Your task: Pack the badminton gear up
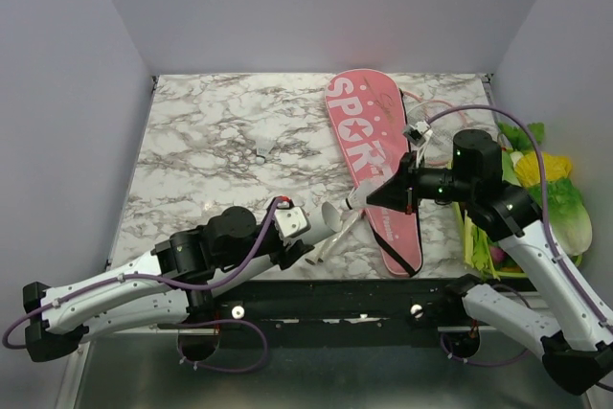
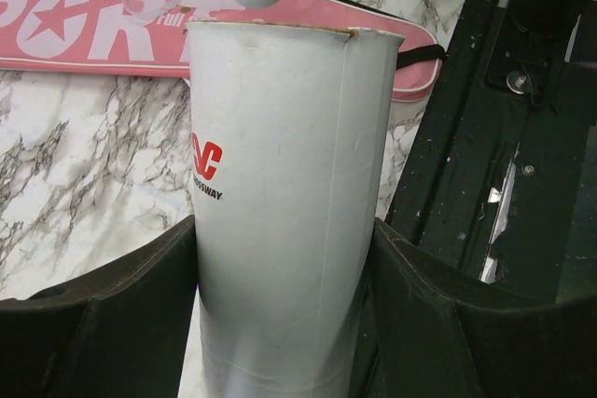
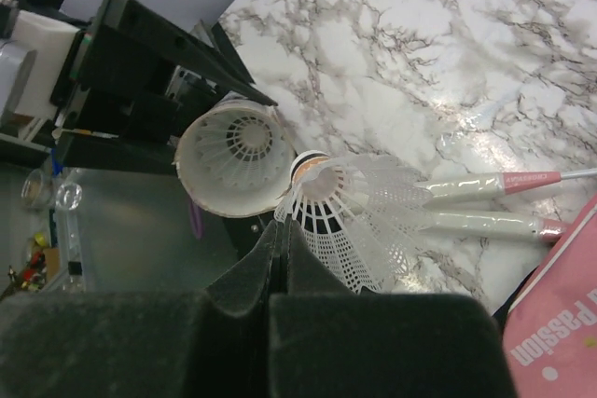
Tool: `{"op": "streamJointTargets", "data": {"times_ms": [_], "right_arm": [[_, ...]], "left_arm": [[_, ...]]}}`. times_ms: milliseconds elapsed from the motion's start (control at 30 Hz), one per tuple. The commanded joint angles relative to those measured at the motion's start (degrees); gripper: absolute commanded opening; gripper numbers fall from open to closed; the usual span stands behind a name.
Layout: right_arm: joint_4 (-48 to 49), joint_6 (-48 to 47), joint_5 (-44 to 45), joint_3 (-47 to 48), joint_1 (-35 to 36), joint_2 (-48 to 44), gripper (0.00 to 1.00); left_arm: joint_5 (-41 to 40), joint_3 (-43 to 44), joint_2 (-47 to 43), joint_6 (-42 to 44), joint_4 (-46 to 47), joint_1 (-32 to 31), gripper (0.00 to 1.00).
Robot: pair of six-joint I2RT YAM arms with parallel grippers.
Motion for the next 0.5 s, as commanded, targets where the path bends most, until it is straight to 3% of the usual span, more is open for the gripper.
{"op": "streamJointTargets", "data": {"times_ms": [0, 467], "right_arm": [[-2.78, 0.01, -5.06, 1.82, 0.4, -2.85, 0.01], [5.03, 5.45, -10.16, -1.6, 2.15, -2.25, 0.01]], "left_arm": [[-1.34, -0.83, 0.52, -2.49, -3.3, -0.26, 0.0], [-0.2, -1.01, 0.0, -2.84, -2.95, -0.26, 0.0]]}}
